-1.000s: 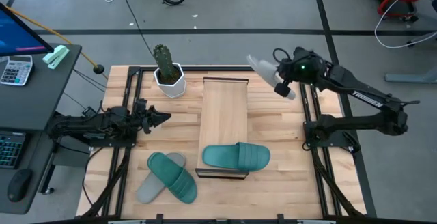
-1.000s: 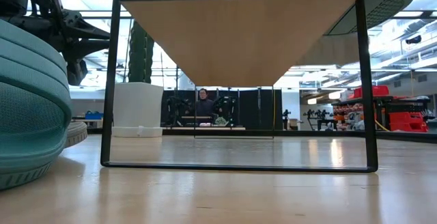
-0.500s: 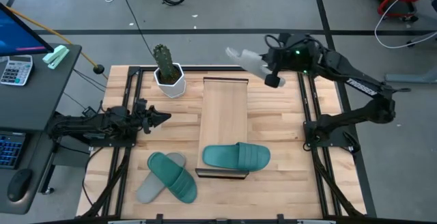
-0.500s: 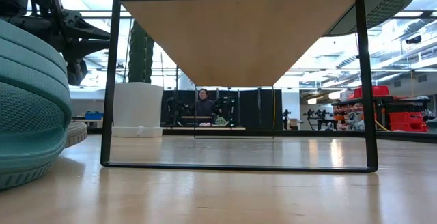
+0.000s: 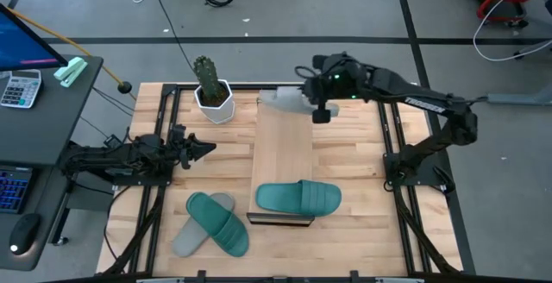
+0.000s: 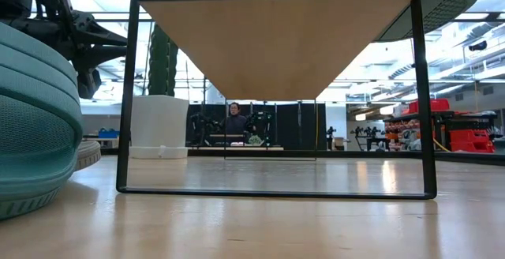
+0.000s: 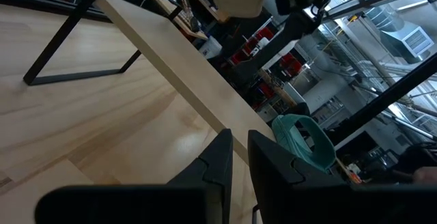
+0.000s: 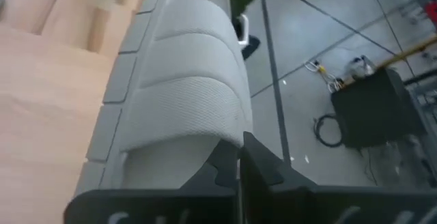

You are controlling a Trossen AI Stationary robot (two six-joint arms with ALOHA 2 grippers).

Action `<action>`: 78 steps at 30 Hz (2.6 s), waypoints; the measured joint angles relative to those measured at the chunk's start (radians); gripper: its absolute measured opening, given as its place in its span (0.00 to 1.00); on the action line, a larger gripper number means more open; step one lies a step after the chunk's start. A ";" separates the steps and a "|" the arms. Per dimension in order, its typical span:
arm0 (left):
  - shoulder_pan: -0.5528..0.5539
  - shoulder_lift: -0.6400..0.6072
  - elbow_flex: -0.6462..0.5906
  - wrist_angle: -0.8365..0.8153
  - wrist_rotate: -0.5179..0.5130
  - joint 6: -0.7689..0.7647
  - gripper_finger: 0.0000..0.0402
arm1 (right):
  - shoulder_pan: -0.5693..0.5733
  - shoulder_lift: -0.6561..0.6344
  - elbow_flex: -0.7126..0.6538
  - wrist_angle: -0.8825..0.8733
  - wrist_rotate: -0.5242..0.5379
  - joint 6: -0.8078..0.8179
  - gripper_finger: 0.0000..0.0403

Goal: Pick and place slides into the shelf
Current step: Put the right gray slipper on the shelf

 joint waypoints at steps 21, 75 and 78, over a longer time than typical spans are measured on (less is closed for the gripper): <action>0.000 0.000 0.000 0.000 0.000 -0.005 0.13 | 0.069 0.095 0.000 0.050 0.118 -0.237 0.01; 0.000 0.000 0.000 -0.002 0.016 -0.012 0.13 | 0.040 0.188 -0.053 0.106 0.102 -0.303 0.01; 0.000 0.000 0.000 -0.002 0.016 -0.012 0.13 | 0.040 0.188 -0.053 0.125 0.104 -0.316 0.01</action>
